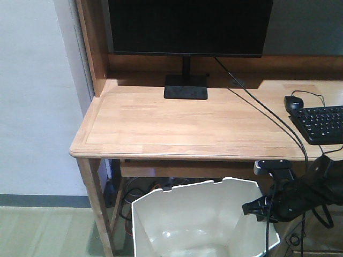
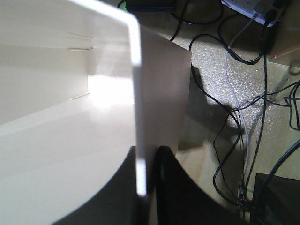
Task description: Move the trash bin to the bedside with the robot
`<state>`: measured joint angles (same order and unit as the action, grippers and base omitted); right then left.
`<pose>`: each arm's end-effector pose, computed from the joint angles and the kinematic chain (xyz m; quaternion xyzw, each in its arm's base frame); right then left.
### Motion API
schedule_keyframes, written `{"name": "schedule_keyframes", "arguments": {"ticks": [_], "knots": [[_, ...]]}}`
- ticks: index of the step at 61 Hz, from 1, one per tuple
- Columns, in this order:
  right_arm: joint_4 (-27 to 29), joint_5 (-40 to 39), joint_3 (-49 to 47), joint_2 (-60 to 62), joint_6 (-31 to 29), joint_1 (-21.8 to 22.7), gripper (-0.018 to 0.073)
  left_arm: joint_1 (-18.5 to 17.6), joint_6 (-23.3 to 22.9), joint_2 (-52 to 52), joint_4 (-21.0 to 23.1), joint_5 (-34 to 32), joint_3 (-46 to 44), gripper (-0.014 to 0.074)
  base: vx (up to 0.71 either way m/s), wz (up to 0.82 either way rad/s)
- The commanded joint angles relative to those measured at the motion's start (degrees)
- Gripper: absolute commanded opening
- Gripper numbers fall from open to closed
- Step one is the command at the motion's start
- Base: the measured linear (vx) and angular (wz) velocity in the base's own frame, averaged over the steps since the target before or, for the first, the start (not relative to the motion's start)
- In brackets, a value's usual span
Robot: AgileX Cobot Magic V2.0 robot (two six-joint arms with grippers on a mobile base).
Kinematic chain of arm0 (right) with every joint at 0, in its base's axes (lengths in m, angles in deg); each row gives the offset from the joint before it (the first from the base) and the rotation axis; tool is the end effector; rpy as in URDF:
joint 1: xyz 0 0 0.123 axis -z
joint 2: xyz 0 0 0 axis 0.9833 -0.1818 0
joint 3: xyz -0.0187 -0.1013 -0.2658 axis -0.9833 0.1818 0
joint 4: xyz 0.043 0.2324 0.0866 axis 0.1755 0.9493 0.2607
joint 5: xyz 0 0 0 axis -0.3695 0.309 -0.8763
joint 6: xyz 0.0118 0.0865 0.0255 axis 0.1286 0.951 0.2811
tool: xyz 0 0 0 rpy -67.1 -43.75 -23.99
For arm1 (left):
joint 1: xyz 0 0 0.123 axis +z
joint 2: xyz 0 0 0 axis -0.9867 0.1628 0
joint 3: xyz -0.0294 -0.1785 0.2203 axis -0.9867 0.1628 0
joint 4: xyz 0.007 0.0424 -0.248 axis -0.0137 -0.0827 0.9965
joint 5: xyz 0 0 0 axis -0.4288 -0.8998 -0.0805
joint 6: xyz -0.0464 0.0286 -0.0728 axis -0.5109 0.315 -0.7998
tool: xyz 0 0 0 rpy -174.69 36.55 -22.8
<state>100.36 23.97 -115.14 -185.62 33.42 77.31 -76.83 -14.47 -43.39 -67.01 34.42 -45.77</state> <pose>0.3144 0.0310 0.0986 -0.0638 0.9815 0.1013 0.1496 0.0563 0.0039 0.2057 -0.1448 0.6609 -0.1083 0.7284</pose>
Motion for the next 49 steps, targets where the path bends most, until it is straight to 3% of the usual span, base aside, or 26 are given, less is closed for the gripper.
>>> {"name": "schedule_keyframes", "arguments": {"ticks": [1,10,22,29,37,49], "knots": [[3.98,-0.44,-1.85,4.00,0.90,0.03,-0.0005,0.12,-0.82,-0.69,1.86,-8.64,1.19,0.0003,0.00,0.00],[3.99,-0.69,-1.85,4.00,0.90,0.03,-0.0005,0.12,-0.71,-0.60,1.35,-9.87,-2.29,0.0005,0.00,0.00],[3.99,-0.69,-1.85,4.00,0.90,0.03,-0.0005,0.12,-0.62,1.74,-2.08,1.82,-13.70,0.0081,0.00,0.00],[3.99,-0.89,-1.85,4.00,0.84,0.03,-0.0005,0.12,-0.59,6.08,-3.51,7.05,-21.30,0.0206,0.00,0.00],[3.99,-0.94,-1.85,4.00,0.84,0.03,-0.0005,0.12,-0.33,12.66,-3.29,12.64,-29.80,0.0421,0.00,0.00],[3.87,-0.94,-1.85,4.00,0.84,0.03,-0.0005,0.12,1.42,25.16,-2.39,25.86,-40.55,0.0671,0.00,0.00]]}}
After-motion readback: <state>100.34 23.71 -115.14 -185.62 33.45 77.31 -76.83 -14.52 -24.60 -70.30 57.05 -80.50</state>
